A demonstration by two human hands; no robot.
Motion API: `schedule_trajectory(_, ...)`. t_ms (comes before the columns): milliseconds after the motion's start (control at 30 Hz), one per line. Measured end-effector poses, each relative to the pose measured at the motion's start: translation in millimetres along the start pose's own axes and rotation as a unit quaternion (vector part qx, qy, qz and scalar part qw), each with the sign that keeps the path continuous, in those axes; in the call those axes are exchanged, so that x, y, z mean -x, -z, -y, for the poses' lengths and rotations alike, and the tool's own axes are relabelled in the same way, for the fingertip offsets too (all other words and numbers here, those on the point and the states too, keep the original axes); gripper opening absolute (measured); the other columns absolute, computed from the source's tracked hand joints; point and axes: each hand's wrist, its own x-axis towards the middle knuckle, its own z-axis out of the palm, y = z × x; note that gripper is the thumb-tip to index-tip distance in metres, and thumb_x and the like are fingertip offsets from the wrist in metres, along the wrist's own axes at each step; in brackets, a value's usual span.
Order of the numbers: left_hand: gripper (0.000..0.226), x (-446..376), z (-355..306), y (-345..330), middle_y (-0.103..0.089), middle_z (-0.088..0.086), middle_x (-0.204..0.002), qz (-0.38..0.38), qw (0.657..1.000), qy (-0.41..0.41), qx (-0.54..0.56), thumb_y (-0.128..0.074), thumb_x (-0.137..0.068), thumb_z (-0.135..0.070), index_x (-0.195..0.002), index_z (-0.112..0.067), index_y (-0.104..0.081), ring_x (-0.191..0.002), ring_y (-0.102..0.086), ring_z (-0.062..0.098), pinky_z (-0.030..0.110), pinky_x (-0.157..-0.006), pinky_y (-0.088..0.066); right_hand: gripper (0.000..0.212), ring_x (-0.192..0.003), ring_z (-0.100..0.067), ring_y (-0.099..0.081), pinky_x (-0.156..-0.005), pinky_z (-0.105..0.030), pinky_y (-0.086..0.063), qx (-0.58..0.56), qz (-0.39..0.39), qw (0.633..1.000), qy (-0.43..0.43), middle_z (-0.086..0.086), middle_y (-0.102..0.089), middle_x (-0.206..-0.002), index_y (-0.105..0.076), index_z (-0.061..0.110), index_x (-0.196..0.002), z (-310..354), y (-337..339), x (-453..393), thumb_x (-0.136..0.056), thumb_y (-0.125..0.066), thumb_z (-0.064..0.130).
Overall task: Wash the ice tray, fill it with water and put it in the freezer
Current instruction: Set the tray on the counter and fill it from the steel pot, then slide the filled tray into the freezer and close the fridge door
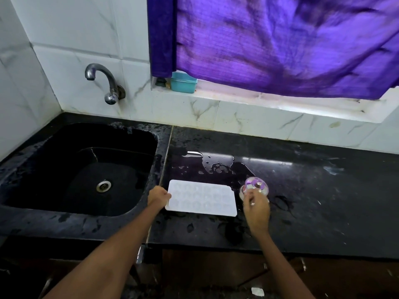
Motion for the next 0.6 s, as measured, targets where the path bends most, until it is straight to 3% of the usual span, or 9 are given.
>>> schedule_trajectory(67, 0.019, -3, -2, -1, -0.07, 0.018, -0.097, 0.011, 1.0, 0.015, 0.024, -0.06, -0.083, -0.006, -0.067, -0.008, -0.069, -0.103, -0.066, 0.031, 0.033, -0.085, -0.051, 0.021, -0.074, -0.029, -0.059, -0.063, -0.029, -0.04, 0.007, 0.073, 0.997, 0.0, -0.015, -0.065, -0.085, -0.064, 0.002, -0.087, 1, -17, 9, -0.09, -0.047, 0.014)
schedule_trajectory(167, 0.022, -17, 6, -5, -0.07, 0.019, -0.111, 0.011, 0.997, 0.037, 0.063, -0.062, -0.082, -0.007, -0.099, 0.001, -0.073, -0.105, -0.066, 0.032, 0.037, -0.091, -0.054, 0.038, -0.103, -0.037, -0.057, -0.082, -0.04, -0.046, 0.061, 0.146, 0.984, -0.079, -0.022, -0.062, -0.111, -0.06, -0.003, -0.114, -6, -42, 15, -0.093, -0.038, 0.021)
schedule_trajectory(267, 0.025, -34, 19, -14, -0.07, 0.022, -0.109, 0.013, 0.997, 0.044, 0.068, -0.068, -0.082, -0.014, -0.099, 0.003, -0.073, -0.099, -0.069, 0.034, 0.043, -0.088, -0.057, 0.039, -0.109, -0.04, -0.056, -0.087, -0.04, -0.044, 0.043, 0.174, 0.973, -0.143, -0.025, -0.063, -0.113, -0.058, -0.007, -0.117, -14, -52, 12, -0.093, -0.04, 0.019)
schedule_trajectory(367, 0.022, -11, 9, -5, -0.072, 0.019, -0.107, 0.013, 0.998, 0.016, 0.056, -0.068, -0.085, -0.015, -0.098, 0.002, -0.074, -0.099, -0.069, 0.032, 0.039, -0.09, -0.055, 0.033, -0.092, -0.038, -0.06, -0.069, -0.032, -0.036, 0.001, 0.192, 0.963, -0.188, -0.024, -0.066, -0.088, -0.066, -0.004, -0.09, -22, -55, 4, -0.088, -0.042, 0.018)
schedule_trajectory(433, 0.024, -4, 6, -4, -0.071, 0.015, -0.111, 0.011, 0.999, 0.004, 0.042, -0.067, -0.086, -0.015, -0.104, 0.001, -0.073, -0.105, -0.067, 0.03, 0.035, -0.093, -0.053, 0.031, -0.074, -0.032, -0.053, -0.061, -0.03, -0.027, -0.003, 0.205, 0.96, -0.193, -0.011, -0.051, -0.059, -0.049, 0.01, -0.056, -28, -57, 1, -0.085, -0.041, 0.014)
schedule_trajectory(467, 0.025, -1, 5, -5, -0.071, 0.015, -0.113, 0.009, 0.999, 0.002, 0.04, -0.067, -0.087, -0.014, -0.106, 0.001, -0.073, -0.108, -0.066, 0.029, 0.034, -0.094, -0.051, 0.037, -0.071, -0.028, -0.048, -0.057, -0.032, -0.023, -0.003, 0.209, 0.961, -0.183, -0.004, -0.042, -0.054, -0.037, 0.017, -0.05, -31, -58, -1, -0.086, -0.043, 0.008)
schedule_trajectory(533, 0.025, 2, 5, -7, -0.07, 0.016, -0.114, 0.003, 0.999, 0.005, 0.048, -0.067, -0.086, -0.012, -0.106, 0.002, -0.072, -0.109, -0.065, 0.03, 0.034, -0.094, -0.049, 0.044, -0.069, -0.023, -0.045, -0.057, -0.032, -0.023, -0.002, 0.221, 0.958, -0.181, -0.007, -0.043, -0.053, -0.036, 0.018, -0.047, -33, -57, -2, -0.085, -0.049, 0.0)
schedule_trajectory(600, 0.025, 3, 9, -6, -0.07, 0.017, -0.113, -0.006, 0.998, 0.005, 0.056, -0.068, -0.086, -0.01, -0.106, 0.003, -0.072, -0.107, -0.065, 0.03, 0.034, -0.094, -0.049, 0.028, -0.068, -0.026, -0.048, -0.061, -0.031, -0.027, -0.026, 0.238, 0.949, -0.203, -0.026, -0.058, -0.065, -0.057, -0.002, -0.058, -32, -54, 1, -0.085, -0.051, -0.001)
